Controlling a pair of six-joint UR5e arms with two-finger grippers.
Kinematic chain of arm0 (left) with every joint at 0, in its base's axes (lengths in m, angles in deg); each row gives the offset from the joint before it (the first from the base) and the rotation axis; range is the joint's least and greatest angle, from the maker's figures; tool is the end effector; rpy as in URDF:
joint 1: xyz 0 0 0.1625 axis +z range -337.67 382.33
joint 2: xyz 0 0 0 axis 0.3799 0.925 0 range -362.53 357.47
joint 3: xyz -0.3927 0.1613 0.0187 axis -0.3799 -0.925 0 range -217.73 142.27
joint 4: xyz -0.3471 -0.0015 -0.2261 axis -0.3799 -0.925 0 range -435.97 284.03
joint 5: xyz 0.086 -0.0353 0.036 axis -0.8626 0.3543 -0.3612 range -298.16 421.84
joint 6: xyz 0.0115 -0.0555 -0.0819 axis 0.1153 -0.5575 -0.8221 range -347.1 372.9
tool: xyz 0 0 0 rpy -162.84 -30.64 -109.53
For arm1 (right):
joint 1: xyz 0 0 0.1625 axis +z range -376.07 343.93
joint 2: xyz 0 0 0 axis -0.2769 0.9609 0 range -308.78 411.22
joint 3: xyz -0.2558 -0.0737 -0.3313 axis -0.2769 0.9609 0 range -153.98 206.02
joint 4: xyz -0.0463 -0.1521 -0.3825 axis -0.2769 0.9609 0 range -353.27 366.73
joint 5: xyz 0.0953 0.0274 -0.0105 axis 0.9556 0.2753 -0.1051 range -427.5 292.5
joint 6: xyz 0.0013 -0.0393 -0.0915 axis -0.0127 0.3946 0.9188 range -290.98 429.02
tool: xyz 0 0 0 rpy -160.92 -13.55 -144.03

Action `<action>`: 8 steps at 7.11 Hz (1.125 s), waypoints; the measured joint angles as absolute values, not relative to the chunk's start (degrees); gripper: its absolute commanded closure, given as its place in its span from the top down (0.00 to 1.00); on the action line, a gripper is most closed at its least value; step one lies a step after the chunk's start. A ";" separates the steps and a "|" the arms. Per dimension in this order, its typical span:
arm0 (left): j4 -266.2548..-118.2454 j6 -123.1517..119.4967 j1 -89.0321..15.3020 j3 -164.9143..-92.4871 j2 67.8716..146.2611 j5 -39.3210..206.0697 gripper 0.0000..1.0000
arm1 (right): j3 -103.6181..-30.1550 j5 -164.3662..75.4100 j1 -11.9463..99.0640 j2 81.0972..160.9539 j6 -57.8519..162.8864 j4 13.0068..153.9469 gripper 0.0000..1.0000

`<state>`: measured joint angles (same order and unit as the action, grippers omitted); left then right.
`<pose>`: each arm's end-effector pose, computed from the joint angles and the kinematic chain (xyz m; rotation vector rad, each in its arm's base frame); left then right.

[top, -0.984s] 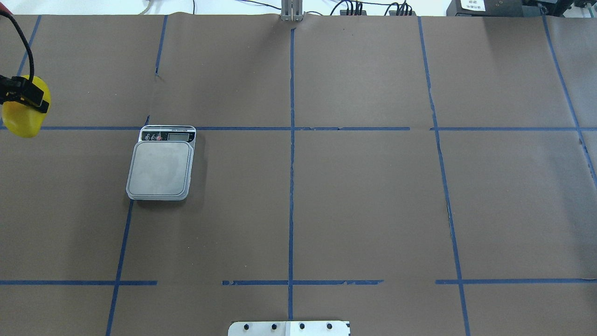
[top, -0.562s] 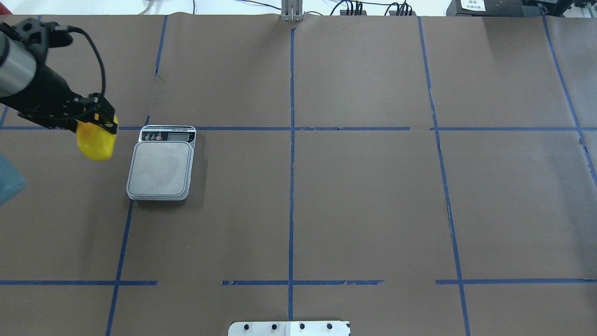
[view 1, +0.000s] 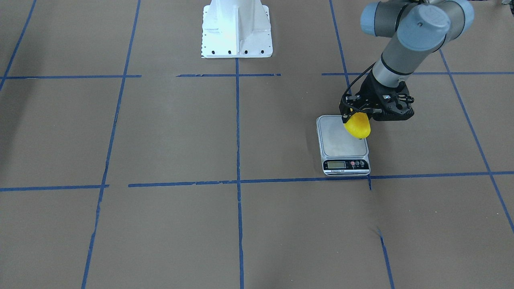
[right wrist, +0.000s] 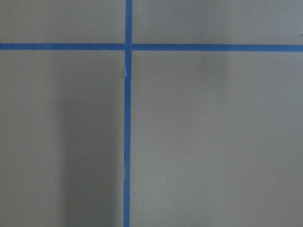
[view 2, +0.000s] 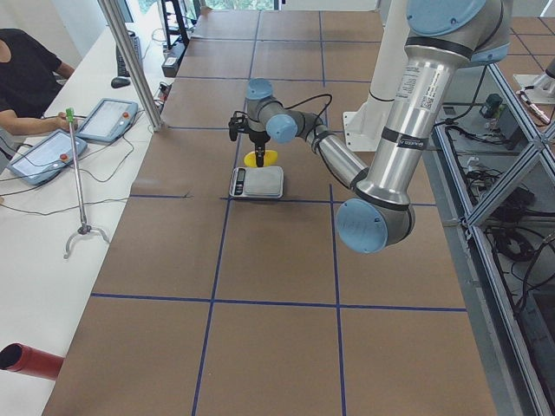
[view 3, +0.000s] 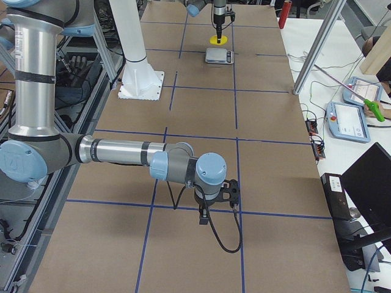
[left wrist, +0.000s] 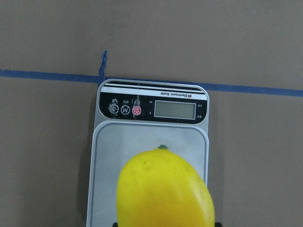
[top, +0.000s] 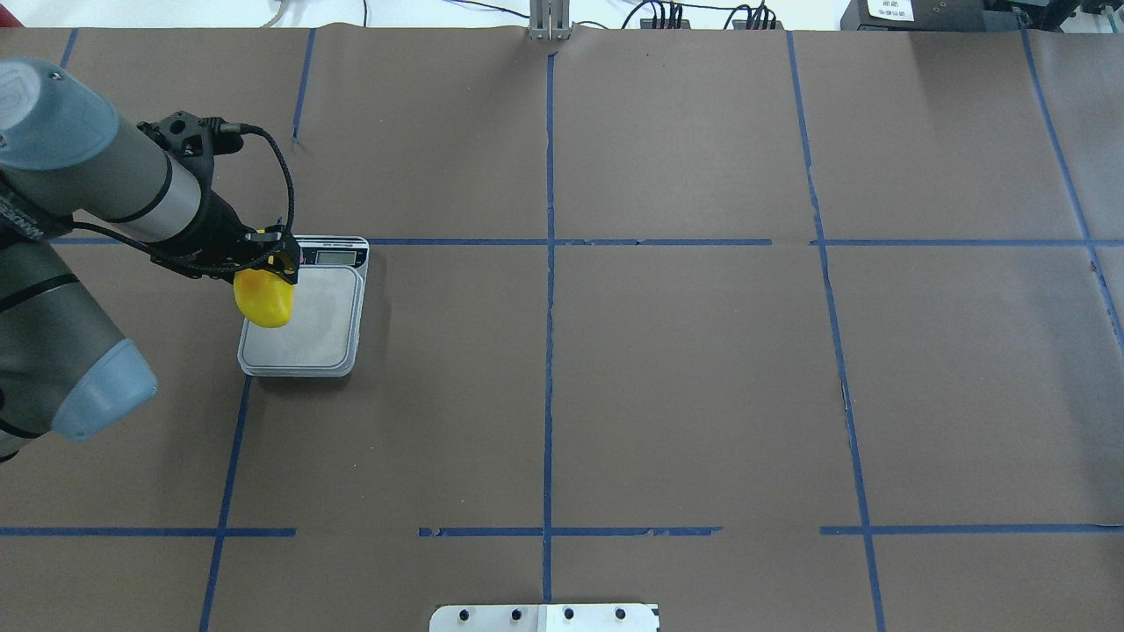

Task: Weigh mango
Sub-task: 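Carry the mango over the scale and lower it onto the tray, then open the left gripper to release the mango on the scale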

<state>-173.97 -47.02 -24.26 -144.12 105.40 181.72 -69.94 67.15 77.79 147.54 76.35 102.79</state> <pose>0.3424 -0.4836 0.3424 0.0573 0.8733 -0.0770 0.0927 -0.4313 0.6690 -0.0297 -0.7851 -0.0136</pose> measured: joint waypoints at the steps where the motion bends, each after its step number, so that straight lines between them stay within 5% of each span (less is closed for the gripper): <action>1: -177.77 -47.59 -23.31 -140.87 105.36 180.76 0.00 | -69.95 67.15 77.79 147.55 76.38 102.80 1.00; 2: -180.68 -47.76 -22.65 -138.22 105.30 180.36 0.00 | -69.96 67.15 77.79 147.55 76.39 102.79 1.00; 3: -182.66 -47.73 -21.99 -136.38 105.23 180.19 0.22 | -69.95 67.15 77.79 147.55 76.38 102.79 1.00; 4: -184.07 -47.60 -21.50 -135.20 105.23 180.11 0.99 | -69.95 67.15 77.79 147.54 76.34 102.79 1.00; 8: -185.27 -47.40 -21.17 -135.04 105.18 180.06 1.00 | -69.94 67.15 77.79 147.55 76.35 102.79 1.00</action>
<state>-185.27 -47.40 -21.17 -135.04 105.18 180.06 -69.94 67.15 77.79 147.55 76.35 102.79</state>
